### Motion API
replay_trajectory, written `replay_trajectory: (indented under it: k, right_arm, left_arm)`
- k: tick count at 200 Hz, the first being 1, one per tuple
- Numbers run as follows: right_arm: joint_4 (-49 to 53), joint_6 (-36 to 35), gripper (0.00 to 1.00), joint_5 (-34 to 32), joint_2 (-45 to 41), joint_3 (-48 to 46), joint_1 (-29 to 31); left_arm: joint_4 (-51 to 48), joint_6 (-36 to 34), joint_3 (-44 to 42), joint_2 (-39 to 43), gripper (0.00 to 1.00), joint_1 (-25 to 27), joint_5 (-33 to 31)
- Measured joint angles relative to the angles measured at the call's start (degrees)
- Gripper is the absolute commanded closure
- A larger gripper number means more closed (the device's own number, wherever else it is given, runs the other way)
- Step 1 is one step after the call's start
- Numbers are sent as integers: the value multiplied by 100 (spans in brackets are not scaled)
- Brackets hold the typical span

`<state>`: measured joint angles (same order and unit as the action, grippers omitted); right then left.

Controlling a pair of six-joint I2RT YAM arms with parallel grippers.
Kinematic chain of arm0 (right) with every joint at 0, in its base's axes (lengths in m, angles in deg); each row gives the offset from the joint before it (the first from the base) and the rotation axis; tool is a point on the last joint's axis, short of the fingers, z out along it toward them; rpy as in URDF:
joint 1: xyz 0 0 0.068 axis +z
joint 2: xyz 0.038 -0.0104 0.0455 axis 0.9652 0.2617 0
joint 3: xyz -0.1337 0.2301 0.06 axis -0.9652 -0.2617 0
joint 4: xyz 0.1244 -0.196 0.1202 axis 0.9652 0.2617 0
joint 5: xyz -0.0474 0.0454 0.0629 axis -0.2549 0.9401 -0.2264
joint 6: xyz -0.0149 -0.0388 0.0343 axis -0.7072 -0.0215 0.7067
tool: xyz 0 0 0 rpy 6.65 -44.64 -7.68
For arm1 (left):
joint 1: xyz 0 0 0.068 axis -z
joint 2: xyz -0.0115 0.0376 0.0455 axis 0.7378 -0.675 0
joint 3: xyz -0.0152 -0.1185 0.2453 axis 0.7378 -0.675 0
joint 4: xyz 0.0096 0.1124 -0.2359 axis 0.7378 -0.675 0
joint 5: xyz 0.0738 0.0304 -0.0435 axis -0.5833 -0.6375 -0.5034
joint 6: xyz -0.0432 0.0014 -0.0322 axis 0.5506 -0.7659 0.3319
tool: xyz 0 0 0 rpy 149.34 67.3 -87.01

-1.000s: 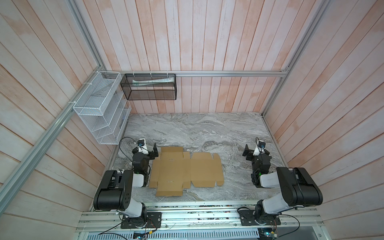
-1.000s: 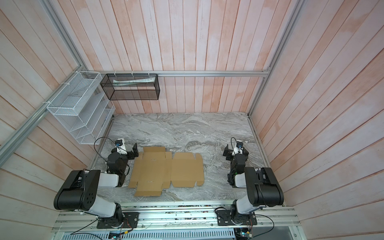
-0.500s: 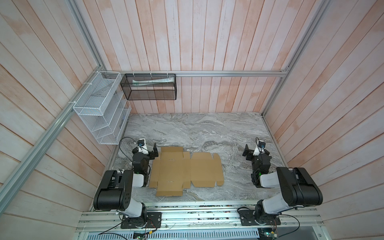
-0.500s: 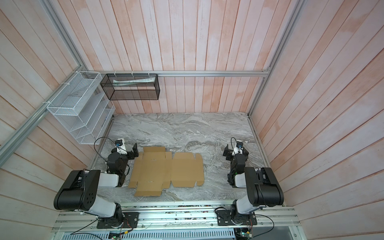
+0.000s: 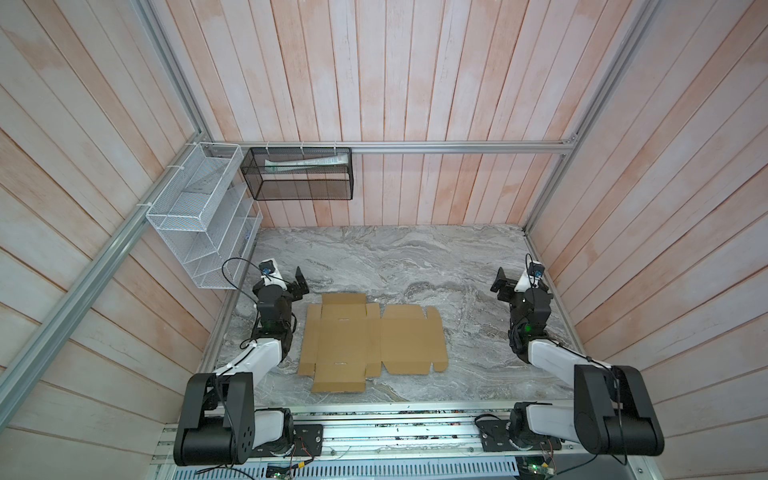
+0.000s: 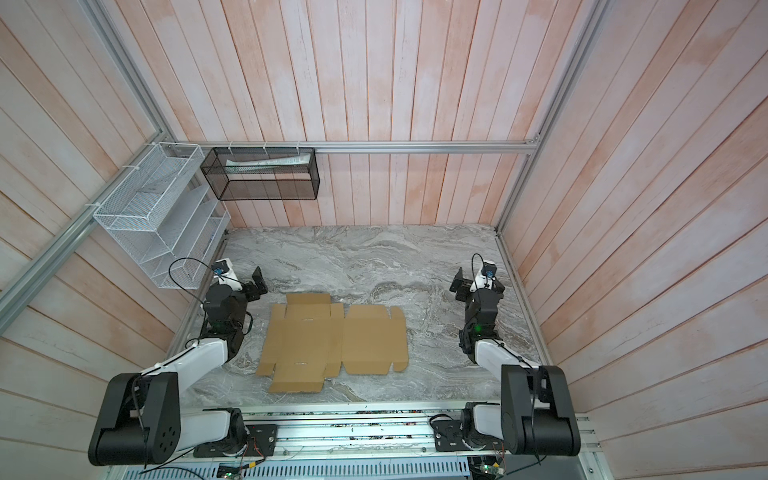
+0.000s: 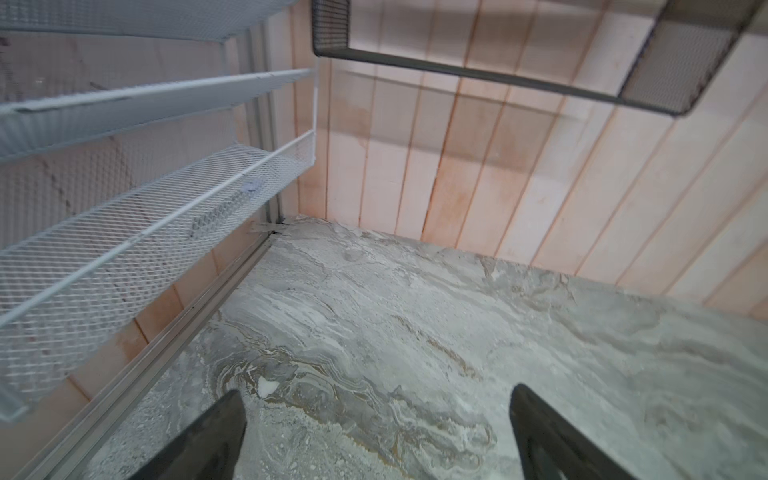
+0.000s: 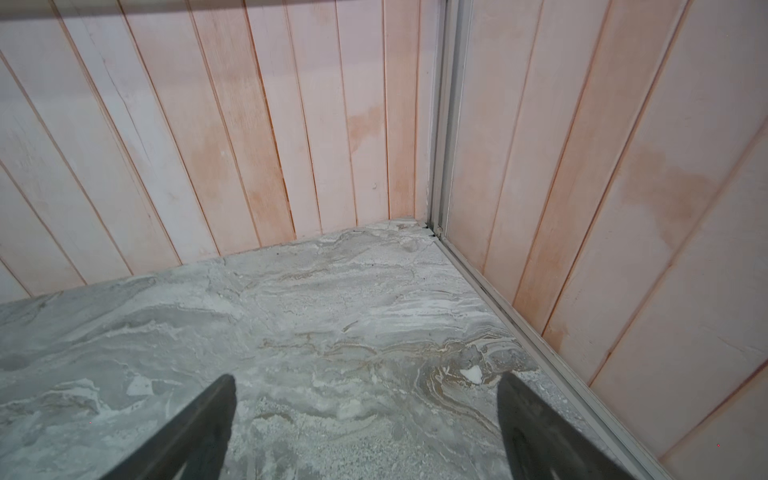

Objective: Fold the paper box
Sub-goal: 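Move both grippers over the cardboard blank and lower onto its panels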

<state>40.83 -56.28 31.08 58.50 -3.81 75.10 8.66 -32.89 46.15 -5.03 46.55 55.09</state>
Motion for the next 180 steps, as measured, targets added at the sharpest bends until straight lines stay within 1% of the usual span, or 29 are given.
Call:
replay_trajectory:
  k: [14, 38, 48, 56, 78, 96, 130, 152, 169, 180]
  right_arm:
    - [551, 420, 2, -144, -411, 114, 0]
    - [1709, 1025, 2, -164, -793, 621, -50]
    - [2103, 1198, 2, -74, -822, 857, -61]
    - [2505, 1353, 2, 120, -828, 1099, -70]
    - [3235, 1622, 2, 514, -831, 1355, 17]
    - [3821, 1759, 2, 588, -828, 1381, 382]
    - [4859, 1958, 2, 278, -730, 1591, 1558]
    - [5263, 2140, 13, 92, -599, 1792, 2118]
    - [5521, 2374, 27, -7, -450, 1895, 2540]
    - [5641, 2540, 32, -52, -361, 1906, 2774]
  left_arm:
    - [-697, 474, 372, 111, 0, -98, -72]
    - [-1683, 960, 789, 232, 0, -302, 315]
    - [-1989, 1095, 892, 273, 0, -308, 498]
    - [-2253, 1174, 955, 317, 0, -306, 688]
    - [-2863, 1333, 1080, 450, 0, -221, 1051]
    - [-3263, 1401, 1220, 487, 0, -85, 1239]
    - [-3950, 1464, 1550, 341, 0, 299, 1377]
    - [-4297, 1467, 1845, 55, 0, 595, 1386]
    - [-4446, 1464, 1904, -103, 0, 835, 1399]
    - [-4564, 1467, 1904, -168, 0, 981, 1401]
